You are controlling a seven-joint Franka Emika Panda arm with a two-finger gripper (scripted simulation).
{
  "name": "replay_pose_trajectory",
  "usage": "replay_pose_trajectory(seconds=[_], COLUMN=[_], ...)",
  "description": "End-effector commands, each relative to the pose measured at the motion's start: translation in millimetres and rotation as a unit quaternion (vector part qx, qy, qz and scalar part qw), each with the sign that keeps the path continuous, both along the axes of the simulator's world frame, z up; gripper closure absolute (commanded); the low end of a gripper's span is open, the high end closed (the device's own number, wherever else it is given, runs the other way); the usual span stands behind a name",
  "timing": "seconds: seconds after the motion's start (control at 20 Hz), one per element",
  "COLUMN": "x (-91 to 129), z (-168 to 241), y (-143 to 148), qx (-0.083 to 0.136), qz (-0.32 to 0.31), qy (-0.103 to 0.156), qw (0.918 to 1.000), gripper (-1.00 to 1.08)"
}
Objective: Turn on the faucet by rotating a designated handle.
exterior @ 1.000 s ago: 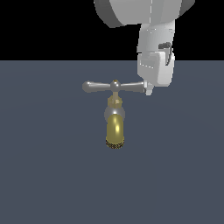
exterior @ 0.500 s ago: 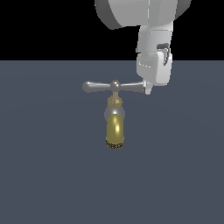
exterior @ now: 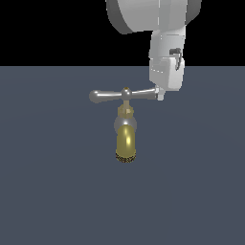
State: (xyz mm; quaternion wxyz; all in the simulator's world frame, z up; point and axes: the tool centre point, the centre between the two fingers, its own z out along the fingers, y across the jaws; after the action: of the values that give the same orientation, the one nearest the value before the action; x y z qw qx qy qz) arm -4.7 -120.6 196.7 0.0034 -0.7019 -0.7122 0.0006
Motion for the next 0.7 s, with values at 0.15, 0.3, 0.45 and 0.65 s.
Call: replay_pose_trajectory(seconds=[0.15, 0.3, 0.45, 0.65], x=[18.7, 27.1, 35.3, 46.3], z=[-0.1, -0.1, -0.1, -0.1], y=[-0.5, -1.2, -1.9, -2.9], qx=[-0.002, -0.002, -0.002, -0.002], qz=[0.001, 0.001, 0.001, 0.001], qy=[-0.003, -0.003, -0.003, -0.003], qw=[1.0, 1.0, 1.0, 1.0], gripper=[1.08, 1.08, 1.08, 1.08])
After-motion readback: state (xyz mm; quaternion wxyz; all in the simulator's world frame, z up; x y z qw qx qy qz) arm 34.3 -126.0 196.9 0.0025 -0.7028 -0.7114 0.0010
